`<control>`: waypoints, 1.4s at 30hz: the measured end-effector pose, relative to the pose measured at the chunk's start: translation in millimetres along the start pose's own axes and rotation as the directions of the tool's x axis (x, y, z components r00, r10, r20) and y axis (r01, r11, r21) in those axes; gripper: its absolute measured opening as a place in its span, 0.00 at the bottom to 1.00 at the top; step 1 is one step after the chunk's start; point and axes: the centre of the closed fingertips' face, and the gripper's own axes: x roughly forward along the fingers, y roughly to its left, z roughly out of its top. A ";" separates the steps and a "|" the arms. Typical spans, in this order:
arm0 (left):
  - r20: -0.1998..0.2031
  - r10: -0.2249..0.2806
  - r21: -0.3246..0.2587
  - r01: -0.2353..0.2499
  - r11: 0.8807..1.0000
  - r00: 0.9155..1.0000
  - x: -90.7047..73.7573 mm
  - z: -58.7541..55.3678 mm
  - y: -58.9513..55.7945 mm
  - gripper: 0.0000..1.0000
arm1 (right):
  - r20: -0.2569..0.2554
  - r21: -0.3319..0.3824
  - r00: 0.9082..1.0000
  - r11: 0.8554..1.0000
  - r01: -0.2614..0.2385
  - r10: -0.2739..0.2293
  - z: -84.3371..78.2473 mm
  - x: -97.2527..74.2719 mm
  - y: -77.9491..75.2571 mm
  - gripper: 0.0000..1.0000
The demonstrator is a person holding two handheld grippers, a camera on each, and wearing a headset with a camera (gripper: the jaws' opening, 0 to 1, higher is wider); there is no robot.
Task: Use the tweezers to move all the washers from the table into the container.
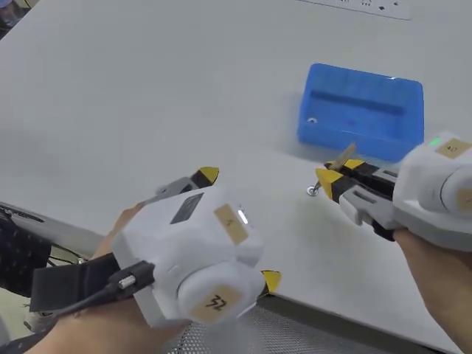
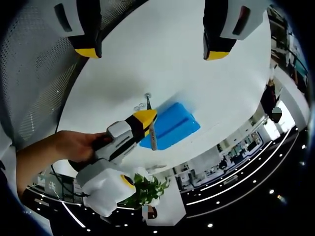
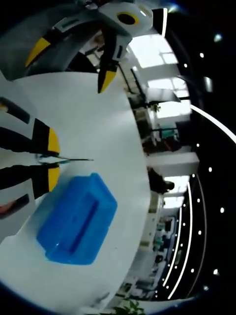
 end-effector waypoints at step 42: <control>0.009 -0.014 -0.010 0.014 1.000 1.000 0.0 1.3 -2.5 0.88 | 0.139 0.013 0.988 0.997 0.072 -0.073 80.8 -23.3 -34.4 0.03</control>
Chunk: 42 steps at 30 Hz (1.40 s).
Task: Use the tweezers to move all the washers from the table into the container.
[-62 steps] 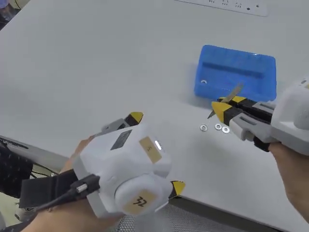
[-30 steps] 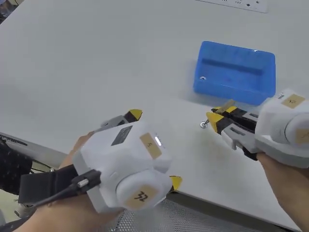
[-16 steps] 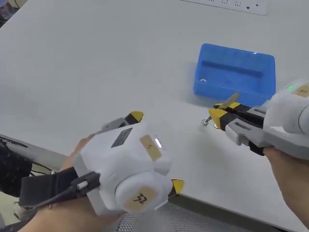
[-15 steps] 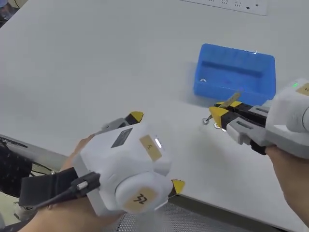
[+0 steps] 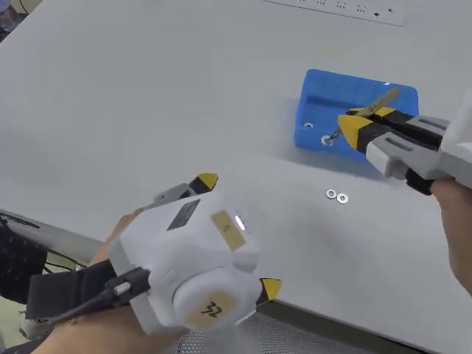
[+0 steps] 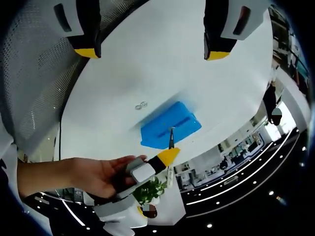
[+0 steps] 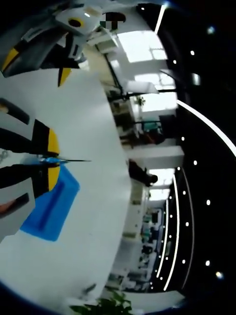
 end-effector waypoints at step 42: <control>-0.020 -0.011 0.011 0.012 1.000 1.000 1.3 -3.9 -1.9 0.84 | -0.152 -0.037 0.981 0.993 0.113 -0.117 -53.1 58.8 -57.7 0.03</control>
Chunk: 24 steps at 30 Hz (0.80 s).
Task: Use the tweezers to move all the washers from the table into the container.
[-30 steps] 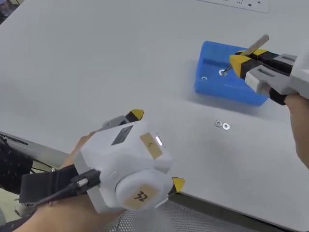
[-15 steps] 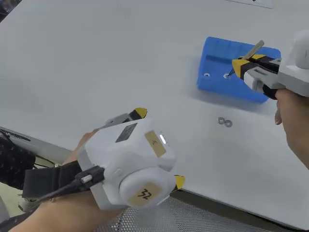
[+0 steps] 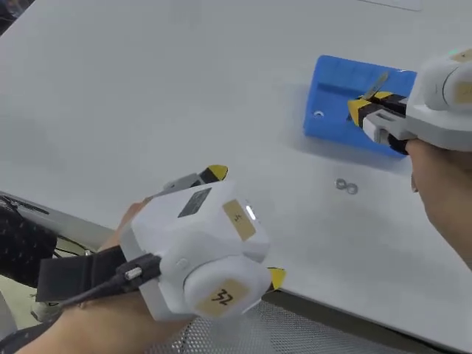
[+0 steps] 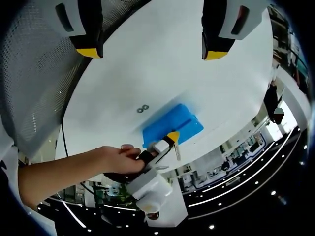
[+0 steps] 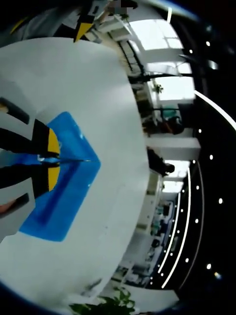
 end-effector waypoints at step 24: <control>0.001 -0.005 0.002 0.005 1.000 1.000 0.7 1.0 -1.2 0.83 | 0.086 0.023 0.996 1.000 -0.010 0.008 23.6 -30.5 0.5 0.04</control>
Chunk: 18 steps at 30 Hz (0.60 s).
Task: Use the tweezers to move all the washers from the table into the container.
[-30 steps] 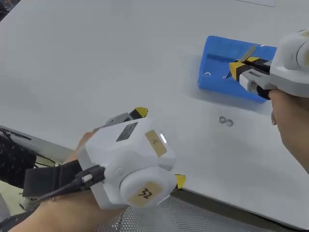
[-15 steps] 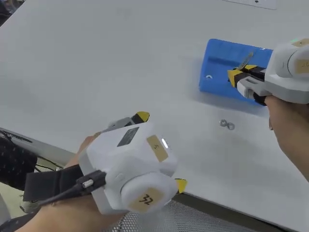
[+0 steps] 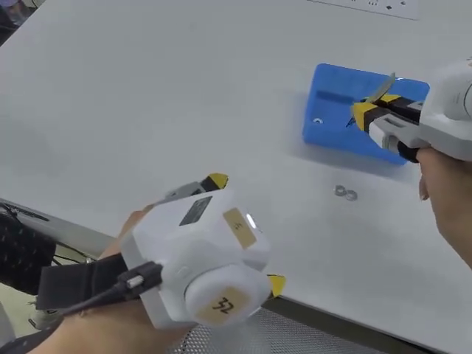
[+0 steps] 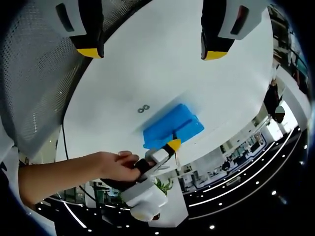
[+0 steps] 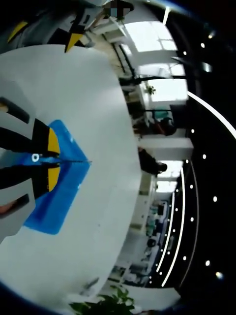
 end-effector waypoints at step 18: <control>0.012 -0.014 -0.010 0.014 1.000 1.000 -1.3 2.0 -1.8 0.85 | -0.018 0.007 0.998 0.998 -0.065 0.065 -14.3 -48.0 37.5 0.04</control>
